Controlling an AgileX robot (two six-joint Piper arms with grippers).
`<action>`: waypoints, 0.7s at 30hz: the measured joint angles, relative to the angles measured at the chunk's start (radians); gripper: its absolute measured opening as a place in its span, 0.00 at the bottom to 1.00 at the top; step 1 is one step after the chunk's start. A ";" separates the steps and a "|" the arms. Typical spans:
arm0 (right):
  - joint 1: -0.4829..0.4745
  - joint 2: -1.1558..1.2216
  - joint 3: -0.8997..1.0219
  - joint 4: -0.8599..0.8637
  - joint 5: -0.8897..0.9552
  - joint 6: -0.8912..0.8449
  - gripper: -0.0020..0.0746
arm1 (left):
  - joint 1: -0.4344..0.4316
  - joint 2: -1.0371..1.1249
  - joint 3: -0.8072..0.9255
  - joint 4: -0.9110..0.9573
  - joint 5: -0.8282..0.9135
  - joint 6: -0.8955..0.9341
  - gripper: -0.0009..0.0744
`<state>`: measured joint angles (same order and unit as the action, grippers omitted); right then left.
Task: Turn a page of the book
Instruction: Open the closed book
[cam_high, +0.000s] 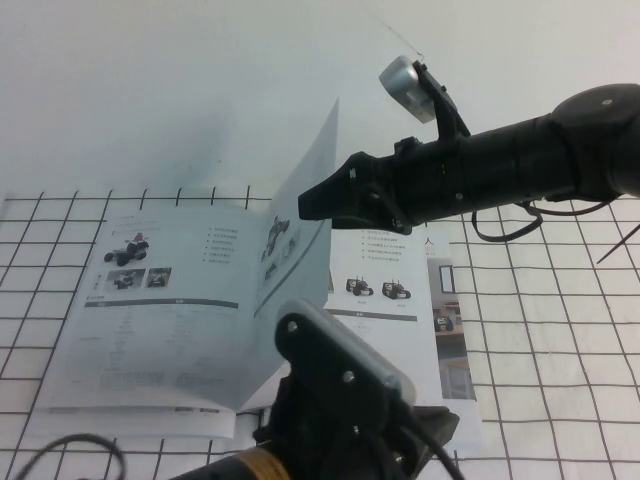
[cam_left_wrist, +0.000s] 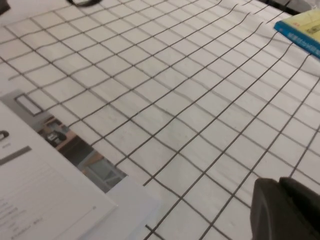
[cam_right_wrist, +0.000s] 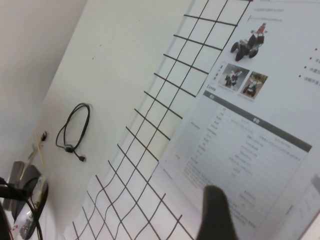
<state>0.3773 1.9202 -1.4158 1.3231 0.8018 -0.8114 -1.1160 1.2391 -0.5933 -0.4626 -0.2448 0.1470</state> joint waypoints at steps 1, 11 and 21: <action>0.000 0.000 0.000 0.000 0.002 0.000 0.61 | 0.000 0.040 -0.007 -0.014 -0.016 0.002 0.01; 0.000 0.000 0.000 0.018 0.049 -0.002 0.61 | 0.089 0.324 -0.090 -0.135 -0.139 0.007 0.01; 0.000 0.000 0.000 0.018 0.074 -0.002 0.61 | 0.281 0.338 -0.094 -0.145 -0.156 0.021 0.01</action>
<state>0.3773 1.9202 -1.4158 1.3415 0.8756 -0.8138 -0.8351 1.5771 -0.6874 -0.6075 -0.4006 0.1683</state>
